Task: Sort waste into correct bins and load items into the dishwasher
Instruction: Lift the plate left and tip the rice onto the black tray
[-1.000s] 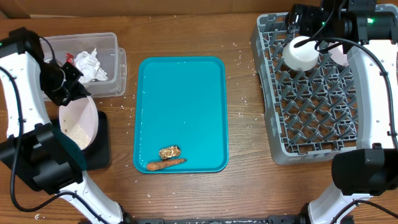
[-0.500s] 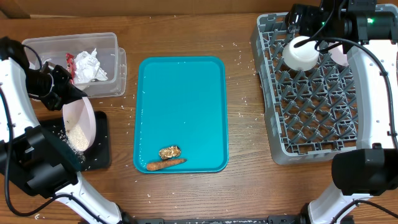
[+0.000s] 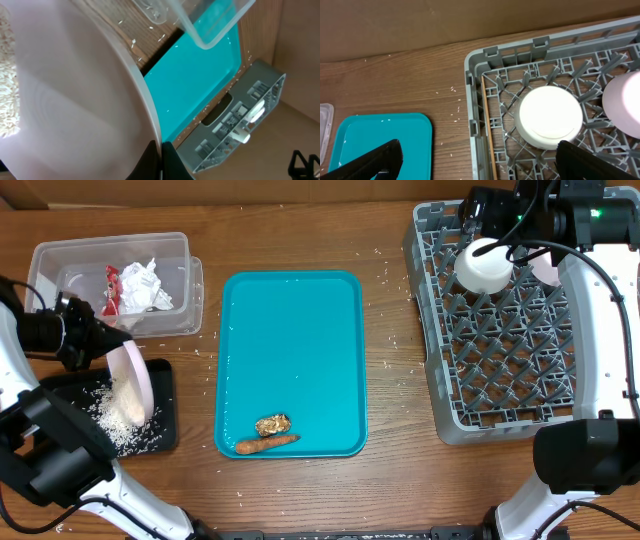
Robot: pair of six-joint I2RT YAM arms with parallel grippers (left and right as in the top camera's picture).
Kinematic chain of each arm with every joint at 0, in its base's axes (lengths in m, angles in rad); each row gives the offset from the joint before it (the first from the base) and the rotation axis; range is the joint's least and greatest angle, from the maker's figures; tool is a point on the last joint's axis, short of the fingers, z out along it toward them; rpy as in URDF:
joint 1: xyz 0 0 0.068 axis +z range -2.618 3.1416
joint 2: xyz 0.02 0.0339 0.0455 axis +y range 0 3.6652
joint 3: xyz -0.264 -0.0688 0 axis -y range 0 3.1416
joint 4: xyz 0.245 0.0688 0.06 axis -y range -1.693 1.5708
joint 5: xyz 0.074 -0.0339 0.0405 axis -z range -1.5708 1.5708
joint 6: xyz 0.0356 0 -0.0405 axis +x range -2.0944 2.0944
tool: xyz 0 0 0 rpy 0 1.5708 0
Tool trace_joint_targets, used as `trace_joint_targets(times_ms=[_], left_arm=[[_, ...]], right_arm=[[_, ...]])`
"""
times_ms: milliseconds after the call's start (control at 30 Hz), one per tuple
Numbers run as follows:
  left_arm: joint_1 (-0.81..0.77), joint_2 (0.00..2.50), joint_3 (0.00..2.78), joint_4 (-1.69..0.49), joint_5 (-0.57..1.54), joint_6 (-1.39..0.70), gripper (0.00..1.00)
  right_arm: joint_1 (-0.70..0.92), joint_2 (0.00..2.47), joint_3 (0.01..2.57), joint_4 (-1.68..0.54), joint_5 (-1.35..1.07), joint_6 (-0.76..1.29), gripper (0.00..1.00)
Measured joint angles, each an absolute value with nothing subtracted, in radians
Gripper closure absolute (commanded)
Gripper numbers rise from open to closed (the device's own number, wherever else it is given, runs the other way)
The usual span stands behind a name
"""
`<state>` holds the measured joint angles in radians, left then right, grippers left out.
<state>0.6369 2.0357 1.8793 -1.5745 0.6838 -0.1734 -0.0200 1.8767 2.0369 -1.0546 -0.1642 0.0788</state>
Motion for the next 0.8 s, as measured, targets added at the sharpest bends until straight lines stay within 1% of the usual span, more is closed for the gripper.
trace_joint_targets(times_ms=[200, 300, 367, 533, 633, 800], left_arm=[[0.667, 2.036, 1.869, -1.583, 0.760, -0.111, 0.96], [0.675, 2.036, 1.868, -1.648, 0.805, -0.085, 0.96], [0.675, 2.035, 1.868, -1.634, 0.828, -0.068, 0.96], [0.677, 2.035, 1.868, -1.641, 0.854, -0.049, 0.96], [0.683, 2.035, 1.868, -1.599, 0.858, -0.049, 0.96], [0.709, 2.035, 1.868, -1.616, 0.873, -0.049, 0.96]], right_arm=[[-0.020, 1.877, 2.037, -1.055, -0.165, 0.078, 0.00], [-0.020, 1.877, 2.037, -1.055, -0.164, 0.079, 0.00], [-0.020, 1.877, 2.037, -1.055, -0.165, 0.078, 0.00], [-0.020, 1.877, 2.037, -1.055, -0.165, 0.078, 0.00], [-0.020, 1.877, 2.037, -1.055, -0.164, 0.078, 0.00], [-0.020, 1.877, 2.037, -1.055, -0.164, 0.078, 0.00]])
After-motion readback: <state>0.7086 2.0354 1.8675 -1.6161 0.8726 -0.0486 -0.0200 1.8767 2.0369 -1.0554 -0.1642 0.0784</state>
